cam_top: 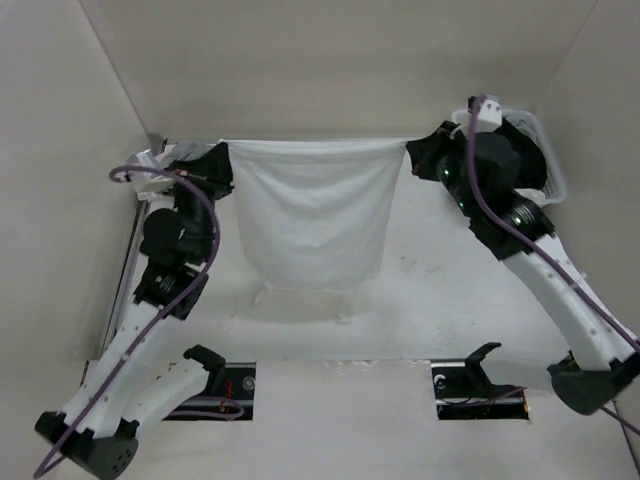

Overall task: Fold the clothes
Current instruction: Flatten the tank top out

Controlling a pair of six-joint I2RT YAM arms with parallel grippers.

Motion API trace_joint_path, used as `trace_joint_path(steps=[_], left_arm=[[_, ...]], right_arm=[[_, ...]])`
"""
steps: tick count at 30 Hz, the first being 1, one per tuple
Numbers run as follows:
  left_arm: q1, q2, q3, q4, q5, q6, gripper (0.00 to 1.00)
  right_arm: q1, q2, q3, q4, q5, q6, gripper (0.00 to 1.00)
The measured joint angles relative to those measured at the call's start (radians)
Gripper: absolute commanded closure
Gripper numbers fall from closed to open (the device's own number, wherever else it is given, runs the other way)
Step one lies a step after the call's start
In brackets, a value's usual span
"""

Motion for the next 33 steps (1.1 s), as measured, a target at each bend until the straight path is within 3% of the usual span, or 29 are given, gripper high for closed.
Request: trace_joint_path(steps=[2,6,11,14,17,22,33], left_arm=[[0.017,0.107,-0.003,0.043,-0.005,0.012,0.98],[0.103,0.378,0.056,0.086,0.022,0.023,0.98],[0.227,0.658,0.301,0.049,0.121,0.024,0.98],[0.277,0.716,0.444,0.034,0.173,0.024,0.98],[0.300,0.703,0.509,0.055,0.202,0.024,0.98],[0.292,0.587,0.365,0.122,0.226,0.003,0.97],[0.248,0.204,-0.453,0.136,0.229,-0.132,0.97]], right_arm=[[-0.078,0.111,0.026,0.010,-0.088,0.011,0.99],[-0.183,0.426,0.238,0.017,-0.222,0.024,0.99],[-0.247,0.703,0.613,-0.072,-0.312,0.033,0.99],[-0.266,0.751,0.760,-0.109,-0.338,0.034,0.99],[-0.270,0.707,0.768,-0.114,-0.351,0.034,0.99],[-0.259,0.465,0.405,-0.004,-0.364,0.035,0.98],[-0.149,0.114,-0.546,0.267,-0.362,0.129,0.98]])
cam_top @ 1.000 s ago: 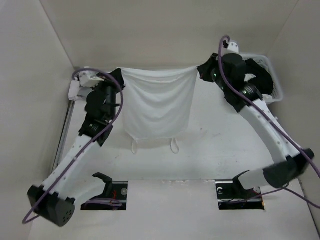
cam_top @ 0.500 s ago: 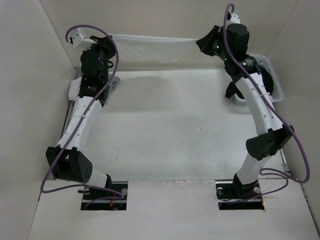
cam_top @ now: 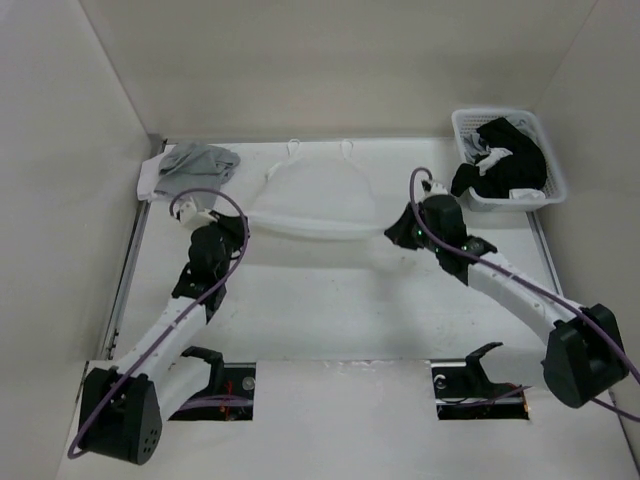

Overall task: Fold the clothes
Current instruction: Flatten the tank top out, then fold the tank top

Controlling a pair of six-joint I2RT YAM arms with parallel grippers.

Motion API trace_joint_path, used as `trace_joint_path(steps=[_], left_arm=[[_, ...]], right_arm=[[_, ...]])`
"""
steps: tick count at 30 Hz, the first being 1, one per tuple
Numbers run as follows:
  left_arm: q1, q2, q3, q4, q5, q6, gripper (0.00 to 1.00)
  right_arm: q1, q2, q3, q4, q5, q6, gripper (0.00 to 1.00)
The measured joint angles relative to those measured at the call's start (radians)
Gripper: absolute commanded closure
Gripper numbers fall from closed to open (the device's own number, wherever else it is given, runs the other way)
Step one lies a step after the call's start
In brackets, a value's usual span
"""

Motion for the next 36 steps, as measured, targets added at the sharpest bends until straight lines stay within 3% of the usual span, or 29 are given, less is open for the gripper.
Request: trace_joint_path(steps=[5,9,14,18,21,24,30,36], left_arm=[[-0.015,-0.208,-0.229,-0.101,0.021,-0.037,0.97],[-0.031,-0.430,-0.333,-0.266,0.053,-0.087,0.97],[-0.096,-0.764,-0.369,-0.567,0.084,-0.175,0.97],[-0.143,-0.869,-0.353,-0.721,0.071,-0.227,0.97],[-0.144,-0.811,-0.315,-0.773,0.026,-0.230,0.96],[-0.128,-0.666,-0.267,-0.712,-0.017,-0.209,0.97],[-0.051,-0.185,-0.164,-0.360,-0.077,-0.127,0.97],[-0.026,0.273,0.020,-0.069,-0.100,-0.086,0.97]], right_arm=[[0.096,-0.163,-0.365,0.050,0.039,0.098,0.99],[0.238,-0.340,-0.554,0.056,0.069,0.194,0.99],[0.463,-0.589,-0.676,-0.020,0.129,0.349,0.99],[0.621,-0.689,-0.671,-0.118,0.201,0.442,0.98],[0.605,-0.652,-0.612,-0.163,0.239,0.435,0.98],[0.470,-0.546,-0.526,-0.147,0.232,0.370,0.98],[0.115,-0.203,-0.343,0.025,0.129,0.212,0.98],[-0.039,0.150,-0.112,0.140,0.017,0.134,0.99]])
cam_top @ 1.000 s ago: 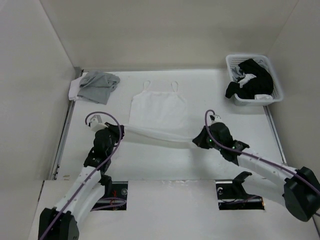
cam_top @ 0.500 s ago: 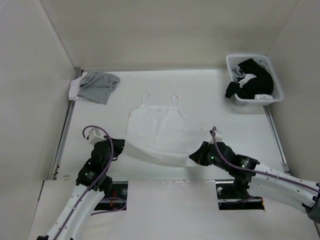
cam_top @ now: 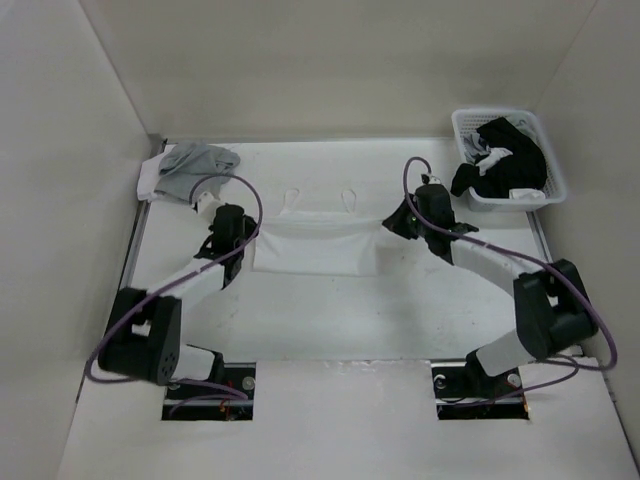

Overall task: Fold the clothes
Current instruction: Fold the tank top

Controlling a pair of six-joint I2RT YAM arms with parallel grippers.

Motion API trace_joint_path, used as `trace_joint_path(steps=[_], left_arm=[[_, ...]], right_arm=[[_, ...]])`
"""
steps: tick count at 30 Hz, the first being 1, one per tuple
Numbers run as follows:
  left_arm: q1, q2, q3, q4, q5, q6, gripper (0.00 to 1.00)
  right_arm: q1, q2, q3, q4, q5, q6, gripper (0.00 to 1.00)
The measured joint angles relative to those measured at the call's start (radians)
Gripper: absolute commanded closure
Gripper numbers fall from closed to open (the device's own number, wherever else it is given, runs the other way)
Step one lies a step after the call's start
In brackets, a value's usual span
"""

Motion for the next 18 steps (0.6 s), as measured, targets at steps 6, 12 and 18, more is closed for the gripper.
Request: trace_joint_path(steps=[6,12,18], left_arm=[[0.030,0.341,0.230,0.157,-0.005,0.014,0.94],[0.080,0.589,0.420,0.194,0.039,0.018,0.79],[0.085,0.559,0.404,0.201,0.064,0.037,0.62]], right_arm=[[-0.066,0.280,0.236,0.049,-0.057,-0.021,0.99],[-0.088,0.520,0.436,0.063,-0.068,0.000,0.78],[-0.091,0.529,0.455,0.062,-0.027,0.014,0.47]])
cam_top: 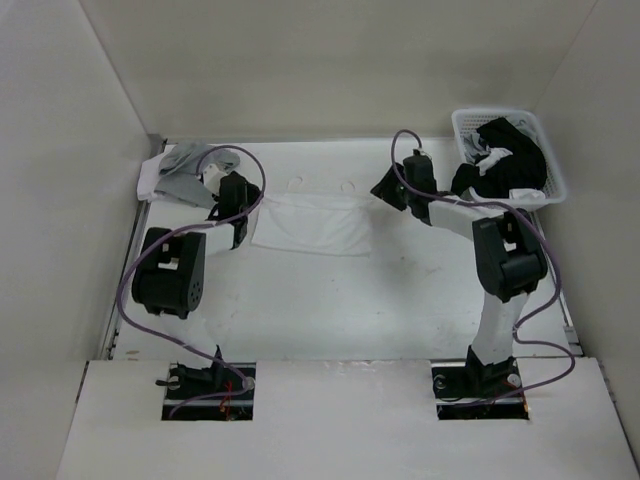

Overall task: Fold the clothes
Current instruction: Fold the tank top

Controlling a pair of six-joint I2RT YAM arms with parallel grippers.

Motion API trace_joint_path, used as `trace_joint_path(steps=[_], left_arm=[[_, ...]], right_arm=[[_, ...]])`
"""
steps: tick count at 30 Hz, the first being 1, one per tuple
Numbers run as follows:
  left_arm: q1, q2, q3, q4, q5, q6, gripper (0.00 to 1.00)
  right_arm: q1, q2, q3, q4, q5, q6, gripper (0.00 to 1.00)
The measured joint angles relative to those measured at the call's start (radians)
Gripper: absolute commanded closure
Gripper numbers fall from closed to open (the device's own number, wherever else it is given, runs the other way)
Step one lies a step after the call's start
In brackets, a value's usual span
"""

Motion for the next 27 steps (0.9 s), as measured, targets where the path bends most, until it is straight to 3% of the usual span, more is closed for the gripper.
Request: trace_joint_path(steps=[2,3,5,6,7,9,13,16,27], left_arm=[[-0.007,-0.082,-0.066,0.008,-0.001,0.000,0.64],[-0.012,-0.137,-0.109,0.012,-0.002,0.000,0.66],[-0.021,-0.246,-0.202,0.018,-0.006,-0.001,0.69],[-0.026,-0.302,-0.255,0.020,-0.007,-0.002,0.69],[-0.030,-0.356,-0.311,0.020,-0.008,-0.004,0.69],[-0.035,-0.439,-0.409,0.011,-0.004,-0.008,0.65],[-0.017,-0.515,-0.539,-0.048,0.035,-0.012,0.58],[-0.001,-0.502,-0.552,-0.074,0.085,-0.017,0.58],[0.018,-0.337,-0.522,0.030,0.141,-0.062,0.71]], right_arm=[[0.008,-0.052,-0.045,0.013,0.031,-0.006,0.50],[0.017,-0.096,-0.089,0.021,0.045,-0.009,0.59],[0.046,-0.196,-0.199,0.045,0.074,-0.014,0.86],[0.068,-0.251,-0.261,0.057,0.082,-0.014,0.94],[0.092,-0.297,-0.320,0.073,0.089,-0.010,0.95],[0.140,-0.364,-0.422,0.097,0.097,-0.003,0.92],[0.210,-0.433,-0.574,0.107,0.104,0.005,0.70],[0.214,-0.461,-0.628,0.109,0.111,0.010,0.66],[0.214,-0.453,-0.650,0.187,0.115,0.033,0.48]])
